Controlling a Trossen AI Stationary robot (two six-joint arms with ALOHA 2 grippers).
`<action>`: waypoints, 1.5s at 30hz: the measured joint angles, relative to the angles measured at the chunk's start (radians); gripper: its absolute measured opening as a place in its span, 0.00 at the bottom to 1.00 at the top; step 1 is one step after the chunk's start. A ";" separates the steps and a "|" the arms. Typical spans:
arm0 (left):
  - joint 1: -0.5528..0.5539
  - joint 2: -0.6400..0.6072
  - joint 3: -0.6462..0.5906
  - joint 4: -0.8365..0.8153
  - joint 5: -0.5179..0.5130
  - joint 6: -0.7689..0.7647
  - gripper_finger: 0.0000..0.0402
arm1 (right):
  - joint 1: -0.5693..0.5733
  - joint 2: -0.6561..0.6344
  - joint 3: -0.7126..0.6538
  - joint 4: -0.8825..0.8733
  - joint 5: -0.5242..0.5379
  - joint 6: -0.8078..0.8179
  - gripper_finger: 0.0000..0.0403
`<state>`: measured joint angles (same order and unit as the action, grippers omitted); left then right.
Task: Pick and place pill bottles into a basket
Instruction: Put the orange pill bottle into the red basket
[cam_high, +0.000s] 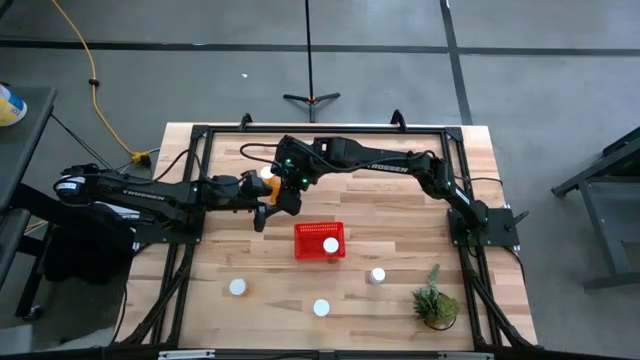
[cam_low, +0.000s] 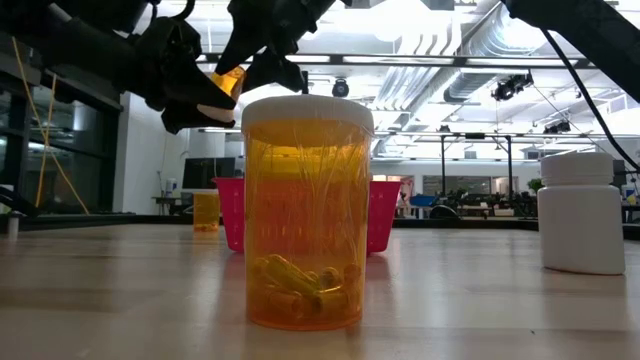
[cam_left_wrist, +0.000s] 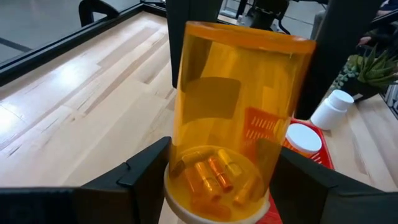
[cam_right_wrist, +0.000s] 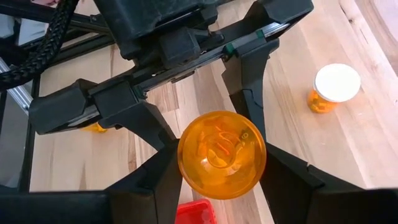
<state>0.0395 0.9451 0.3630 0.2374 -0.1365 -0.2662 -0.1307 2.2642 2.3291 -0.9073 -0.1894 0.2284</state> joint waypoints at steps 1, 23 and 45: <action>0.000 0.000 0.000 0.000 0.000 0.000 0.69 | 0.000 0.000 0.000 0.000 0.000 -0.002 0.45; 0.000 -0.002 0.000 0.005 0.002 0.000 0.64 | -0.025 0.000 0.000 -0.001 -0.035 -0.009 0.45; 0.000 -0.002 0.023 -0.002 -0.001 0.007 0.60 | -0.029 -0.003 0.000 0.040 -0.080 -0.008 0.54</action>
<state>0.0391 0.9436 0.3861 0.2353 -0.1375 -0.2592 -0.1600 2.2608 2.3291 -0.8671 -0.2699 0.2202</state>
